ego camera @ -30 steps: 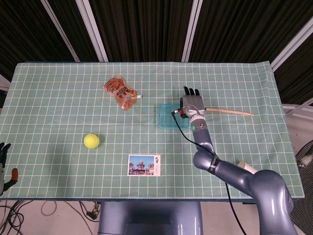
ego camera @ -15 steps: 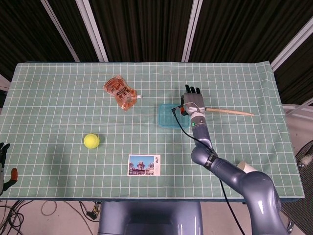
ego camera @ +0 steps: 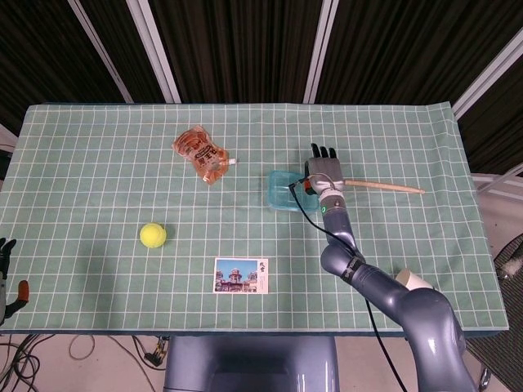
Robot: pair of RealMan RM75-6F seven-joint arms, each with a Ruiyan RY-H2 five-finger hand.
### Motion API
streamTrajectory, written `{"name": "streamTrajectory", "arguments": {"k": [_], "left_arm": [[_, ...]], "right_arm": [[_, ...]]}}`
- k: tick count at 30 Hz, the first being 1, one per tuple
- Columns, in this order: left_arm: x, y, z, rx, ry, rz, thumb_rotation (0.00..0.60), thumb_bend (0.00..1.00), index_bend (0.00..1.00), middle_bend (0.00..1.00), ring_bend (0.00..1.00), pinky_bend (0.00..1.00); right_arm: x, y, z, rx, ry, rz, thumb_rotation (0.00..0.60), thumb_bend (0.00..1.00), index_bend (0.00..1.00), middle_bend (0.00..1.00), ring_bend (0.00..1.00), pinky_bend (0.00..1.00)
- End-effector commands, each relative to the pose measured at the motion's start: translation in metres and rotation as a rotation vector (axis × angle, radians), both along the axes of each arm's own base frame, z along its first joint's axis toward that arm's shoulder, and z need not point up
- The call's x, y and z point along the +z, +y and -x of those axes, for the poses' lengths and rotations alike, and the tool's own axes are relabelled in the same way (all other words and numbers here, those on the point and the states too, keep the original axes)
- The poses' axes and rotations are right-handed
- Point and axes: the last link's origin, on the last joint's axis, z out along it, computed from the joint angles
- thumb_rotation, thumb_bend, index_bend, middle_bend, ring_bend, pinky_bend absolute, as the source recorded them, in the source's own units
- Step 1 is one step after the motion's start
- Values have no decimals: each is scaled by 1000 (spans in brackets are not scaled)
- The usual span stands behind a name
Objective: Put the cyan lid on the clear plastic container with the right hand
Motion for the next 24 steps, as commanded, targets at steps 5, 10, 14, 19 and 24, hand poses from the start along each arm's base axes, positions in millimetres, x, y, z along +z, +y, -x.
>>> {"name": "streamTrajectory", "arguments": {"k": [5,10,14,19,24], "left_arm": [[0,0,0,1,1,1,600,504,50,0,0,0],[0,0,0,1,0,0,600,504,50,0,0,0],[0,0,0,0,0,-1,600,504,50,0,0,0],[0,0,0,1,0,0,600,504,50,0,0,0],[0,0,0,0,-2,-1,600,504,50,0,0,0]], "right_arm": [[-2,1,7,-12,31,-21,600,501,605,0,0,0],[-5,4,9,-26,13,-40,600,501,605,0,0,0],[-7,6,9,-20,6,-48,600,501,605,0,0,0],[-12,10,6,-6,3,-57,600,501,604,0,0,0],[-17,14,6,0,-1,-61,600,501,605,0,0,0]]}}
